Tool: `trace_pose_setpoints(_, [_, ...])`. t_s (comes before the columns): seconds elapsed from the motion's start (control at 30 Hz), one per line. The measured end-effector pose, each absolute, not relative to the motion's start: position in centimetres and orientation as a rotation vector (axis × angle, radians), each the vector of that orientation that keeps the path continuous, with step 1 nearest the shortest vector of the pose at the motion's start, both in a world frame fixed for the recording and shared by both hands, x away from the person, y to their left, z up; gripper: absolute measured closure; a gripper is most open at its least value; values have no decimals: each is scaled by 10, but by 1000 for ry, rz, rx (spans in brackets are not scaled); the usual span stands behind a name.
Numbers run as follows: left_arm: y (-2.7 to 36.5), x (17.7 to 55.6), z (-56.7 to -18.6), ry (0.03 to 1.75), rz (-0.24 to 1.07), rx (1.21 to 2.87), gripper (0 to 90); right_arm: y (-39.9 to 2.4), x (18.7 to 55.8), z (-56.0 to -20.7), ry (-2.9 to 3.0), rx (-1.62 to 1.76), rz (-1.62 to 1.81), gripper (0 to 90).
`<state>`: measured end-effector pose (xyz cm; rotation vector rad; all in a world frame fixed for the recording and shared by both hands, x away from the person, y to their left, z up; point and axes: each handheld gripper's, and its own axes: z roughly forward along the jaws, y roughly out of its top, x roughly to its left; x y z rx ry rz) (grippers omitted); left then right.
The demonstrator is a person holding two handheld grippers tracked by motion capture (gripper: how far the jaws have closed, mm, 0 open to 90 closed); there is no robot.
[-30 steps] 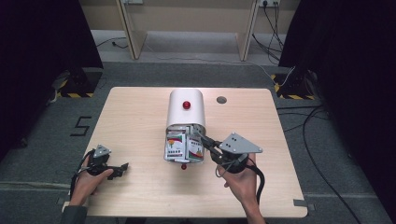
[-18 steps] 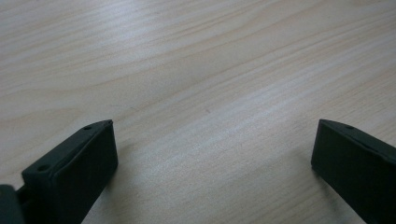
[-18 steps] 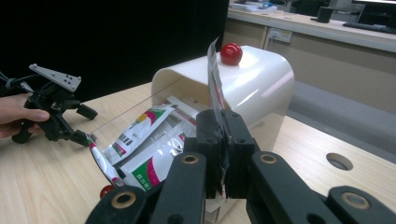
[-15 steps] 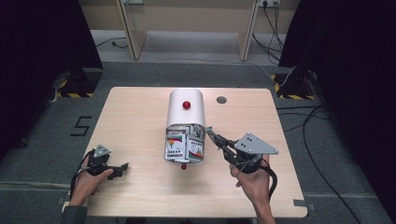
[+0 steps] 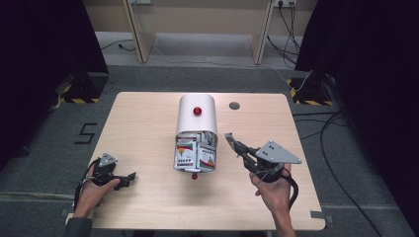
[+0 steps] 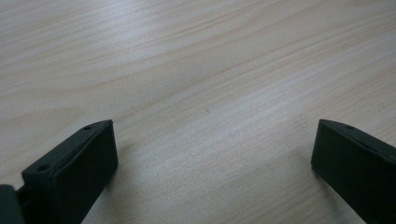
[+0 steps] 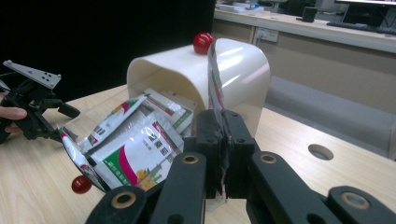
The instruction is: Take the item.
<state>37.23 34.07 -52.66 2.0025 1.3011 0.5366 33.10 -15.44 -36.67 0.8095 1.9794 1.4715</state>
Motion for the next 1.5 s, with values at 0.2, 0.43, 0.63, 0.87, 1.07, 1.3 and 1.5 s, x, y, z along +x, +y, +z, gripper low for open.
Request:
trace_pose_setpoints(0.2, [341, 372, -527, 1302, 536, 2002, 0, -160, 337, -376, 1990, 842, 1455, 875])
trace_pose_setpoints(0.43, [341, 372, -527, 1299, 534, 2003, 0, -160, 345, -384, 2001, 854, 1434, 875])
trace_pose_setpoints(0.63, [341, 372, -527, 1293, 532, 2007, 0, -158, 349, -388, 2016, 861, 1428, 875])
trace_pose_setpoints(0.87, [342, 372, -527, 1292, 532, 2007, 0, -160, 351, -392, 2017, 873, 1425, 874])
trace_pose_setpoints(1.07, [342, 372, -527, 1291, 531, 2007, 0, -162, 356, -397, 2021, 900, 1413, 875])
trace_pose_setpoints(1.3, [342, 372, -527, 1291, 531, 2007, 0, -168, 364, -407, 2028, 945, 1389, 874])
trace_pose_setpoints(1.5, [342, 372, -527, 1291, 531, 2007, 0, -169, 370, -417, 2049, 977, 1349, 874])
